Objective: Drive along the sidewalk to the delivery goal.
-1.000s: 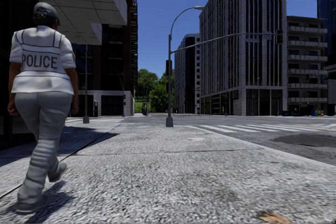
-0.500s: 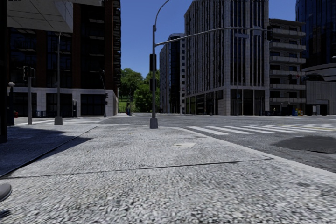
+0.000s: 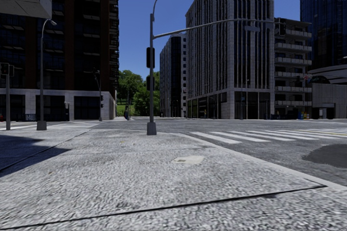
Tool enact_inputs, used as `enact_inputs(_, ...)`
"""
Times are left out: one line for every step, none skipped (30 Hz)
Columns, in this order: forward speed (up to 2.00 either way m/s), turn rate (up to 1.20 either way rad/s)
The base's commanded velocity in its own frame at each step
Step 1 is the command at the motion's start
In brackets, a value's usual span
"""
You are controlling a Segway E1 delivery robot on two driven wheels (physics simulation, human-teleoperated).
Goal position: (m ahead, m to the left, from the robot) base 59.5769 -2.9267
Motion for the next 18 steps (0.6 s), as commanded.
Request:
enact_inputs(2.00, 0.00)
enact_inputs(2.00, 0.00)
enact_inputs(2.00, 0.00)
enact_inputs(2.00, 0.00)
enact_inputs(2.00, 0.00)
enact_inputs(2.00, 0.00)
enact_inputs(2.00, 0.00)
enact_inputs(2.00, 0.00)
enact_inputs(2.00, 0.00)
enact_inputs(2.00, 0.00)
enact_inputs(2.00, 0.00)
enact_inputs(2.00, 0.00)
enact_inputs(2.00, 0.00)
enact_inputs(2.00, 0.00)
enact_inputs(2.00, 0.00)
enact_inputs(2.00, 0.00)
enact_inputs(2.00, 0.00)
enact_inputs(2.00, 0.00)
